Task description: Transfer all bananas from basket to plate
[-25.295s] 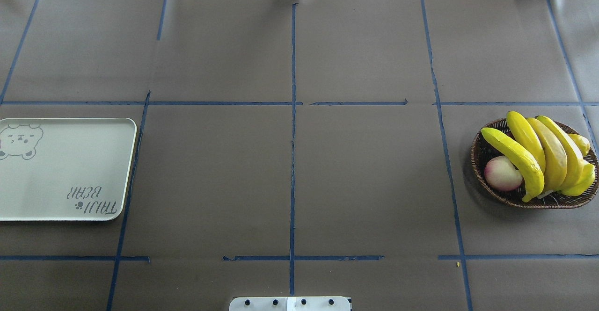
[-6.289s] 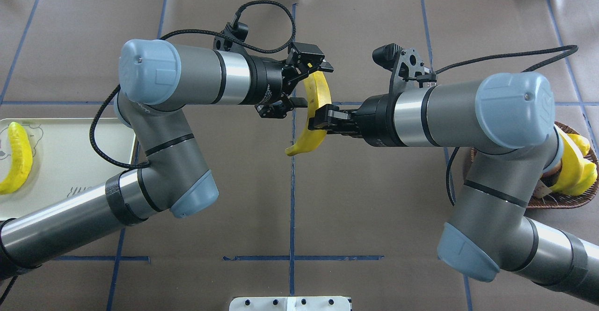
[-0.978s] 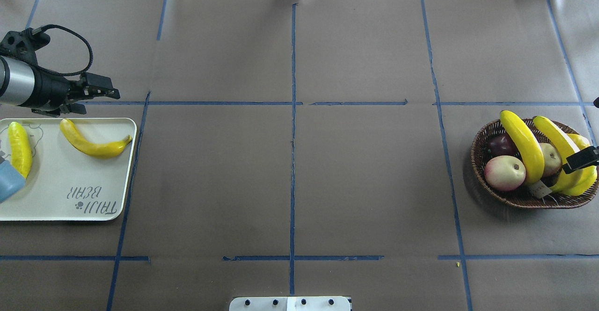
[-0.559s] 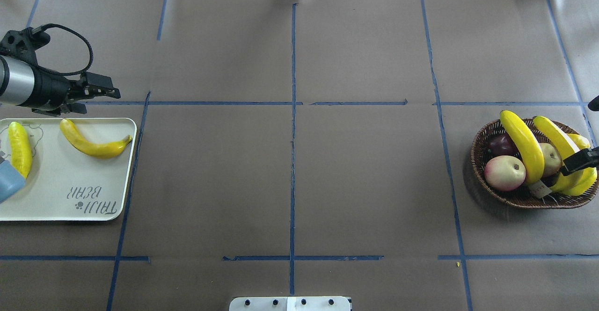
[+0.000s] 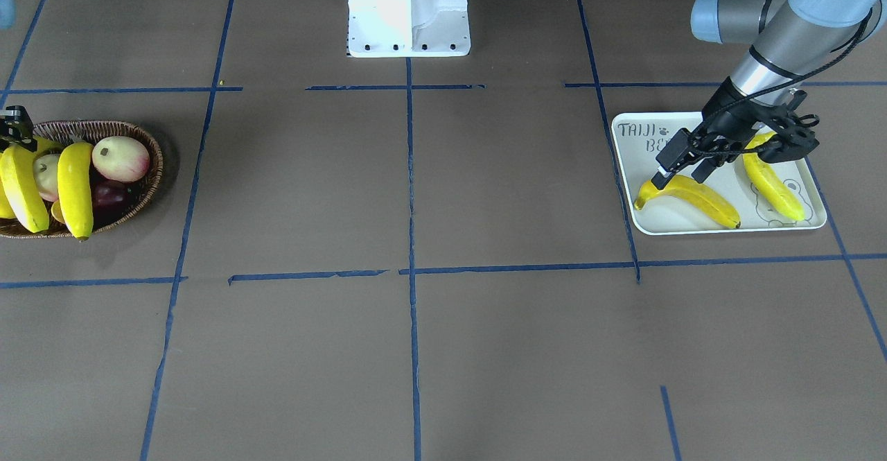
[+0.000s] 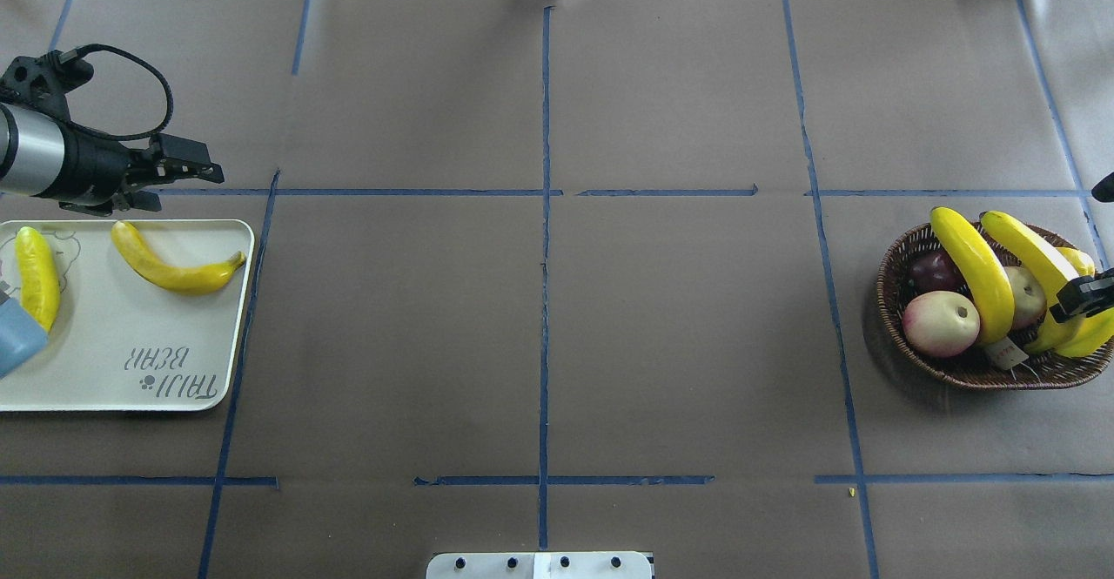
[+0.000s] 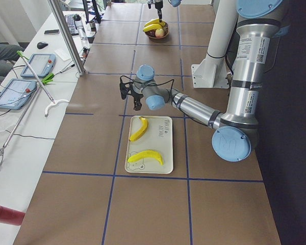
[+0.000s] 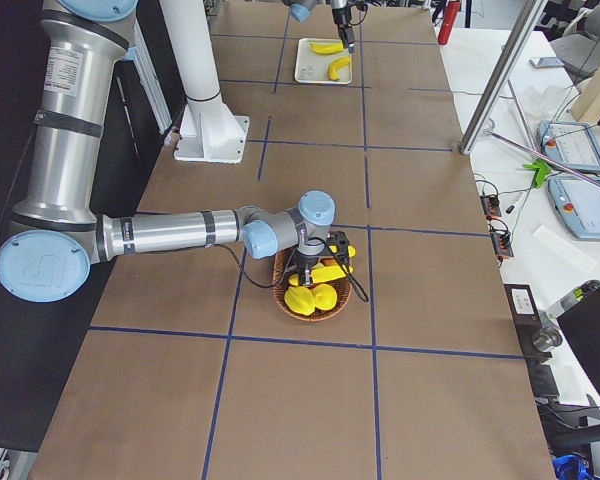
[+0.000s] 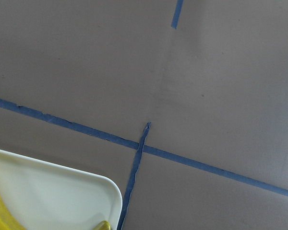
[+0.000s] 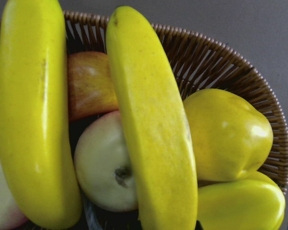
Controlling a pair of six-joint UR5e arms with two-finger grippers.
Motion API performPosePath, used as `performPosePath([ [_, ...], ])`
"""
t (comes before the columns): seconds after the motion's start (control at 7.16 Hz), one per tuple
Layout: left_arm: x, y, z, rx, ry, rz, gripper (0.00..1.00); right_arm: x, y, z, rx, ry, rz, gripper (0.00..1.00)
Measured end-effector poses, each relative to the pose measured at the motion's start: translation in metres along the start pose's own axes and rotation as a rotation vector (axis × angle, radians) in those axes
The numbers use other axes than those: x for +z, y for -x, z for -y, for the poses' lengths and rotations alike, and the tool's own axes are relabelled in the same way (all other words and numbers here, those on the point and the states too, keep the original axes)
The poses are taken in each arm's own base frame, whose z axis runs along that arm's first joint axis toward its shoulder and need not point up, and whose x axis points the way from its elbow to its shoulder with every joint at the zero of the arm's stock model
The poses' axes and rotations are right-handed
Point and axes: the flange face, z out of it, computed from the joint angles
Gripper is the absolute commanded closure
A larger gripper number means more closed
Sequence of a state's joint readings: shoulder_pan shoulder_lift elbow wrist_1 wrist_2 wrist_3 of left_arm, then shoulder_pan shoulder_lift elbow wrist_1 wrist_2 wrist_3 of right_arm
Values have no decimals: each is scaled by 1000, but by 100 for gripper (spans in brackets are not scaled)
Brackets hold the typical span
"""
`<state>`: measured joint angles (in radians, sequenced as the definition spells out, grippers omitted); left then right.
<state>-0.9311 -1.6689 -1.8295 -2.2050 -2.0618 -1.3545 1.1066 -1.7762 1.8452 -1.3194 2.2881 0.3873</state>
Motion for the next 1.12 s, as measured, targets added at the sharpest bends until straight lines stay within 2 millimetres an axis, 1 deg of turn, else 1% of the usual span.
performPosePath([
  [0.14, 0, 0, 0, 0, 0, -1, 0, -15, 1, 2, 3, -33, 6, 100],
  [0.28, 0, -1, 0, 1, -1, -2, 0, -40, 0, 2, 8, -82, 13, 100],
  [0.42, 0, -2, 1, 2, -1, -3, 0, -70, 3, -3, 8, -139, 23, 100],
  [0.56, 1, -5, 1, 3, 1, -6, 0, -99, 14, -8, -2, -188, 42, 100],
  [0.7, 1, -10, 2, 6, 2, -13, 0, -121, 33, -3, -3, -220, 89, 100],
  [0.84, 2, -22, 3, 1, 2, -28, 0, -139, 65, 17, 32, -235, 165, 100],
  [0.98, 0, -42, 5, -14, 0, -55, 0, -150, 115, 44, 89, -230, 239, 100],
  [1.12, -1, -68, 3, -39, 6, -91, 0, -152, 178, 69, 144, -213, 294, 100],
])
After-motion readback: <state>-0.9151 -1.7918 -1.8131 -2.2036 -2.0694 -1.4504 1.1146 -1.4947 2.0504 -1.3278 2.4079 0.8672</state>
